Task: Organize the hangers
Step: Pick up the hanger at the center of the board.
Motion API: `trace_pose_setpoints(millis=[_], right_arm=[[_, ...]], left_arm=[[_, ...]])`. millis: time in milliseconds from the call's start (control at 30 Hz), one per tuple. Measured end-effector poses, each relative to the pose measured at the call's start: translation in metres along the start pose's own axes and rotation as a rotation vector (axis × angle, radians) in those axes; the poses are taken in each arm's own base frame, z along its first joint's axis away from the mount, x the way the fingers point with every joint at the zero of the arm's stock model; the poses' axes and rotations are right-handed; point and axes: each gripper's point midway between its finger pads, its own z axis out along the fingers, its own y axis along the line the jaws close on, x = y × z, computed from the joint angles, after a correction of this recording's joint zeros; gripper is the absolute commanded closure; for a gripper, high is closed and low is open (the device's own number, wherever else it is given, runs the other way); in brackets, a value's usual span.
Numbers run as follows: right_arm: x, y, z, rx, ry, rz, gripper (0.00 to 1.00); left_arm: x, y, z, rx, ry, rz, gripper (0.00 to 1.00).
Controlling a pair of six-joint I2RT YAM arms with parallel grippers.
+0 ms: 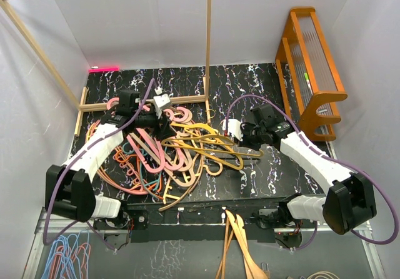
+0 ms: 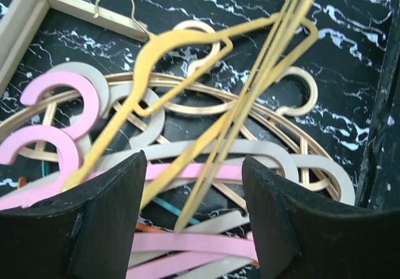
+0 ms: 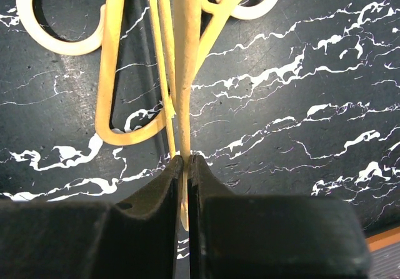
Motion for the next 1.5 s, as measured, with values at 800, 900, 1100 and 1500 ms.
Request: trace_pose_setpoints(millis=[800, 900, 1100, 1500], right_arm=[[-0.001, 0.0, -0.001, -0.01, -0.008, 0.003, 0.92], [-0.001, -0.011, -0.008, 0.024, 0.006, 0.031, 0.92], [-0.046, -0.042, -0.038, 0.088, -0.067, 0.092, 0.02], [-0.141, -0.111, -0.093, 0.229, -0.272, 0.193, 0.01]], left_arm=[[0.082, -0.014, 0.037, 0.095, 0.138, -0.018, 1.0], [0.083, -0.026, 0.038, 0.137, 0.147, -0.045, 1.0], [0.061, -0.03, 0.016, -0.02, 0.176, -0.058, 1.0], [-0.042, -0.05, -0.174, -0.762, -0.197, -0.117, 1.0]])
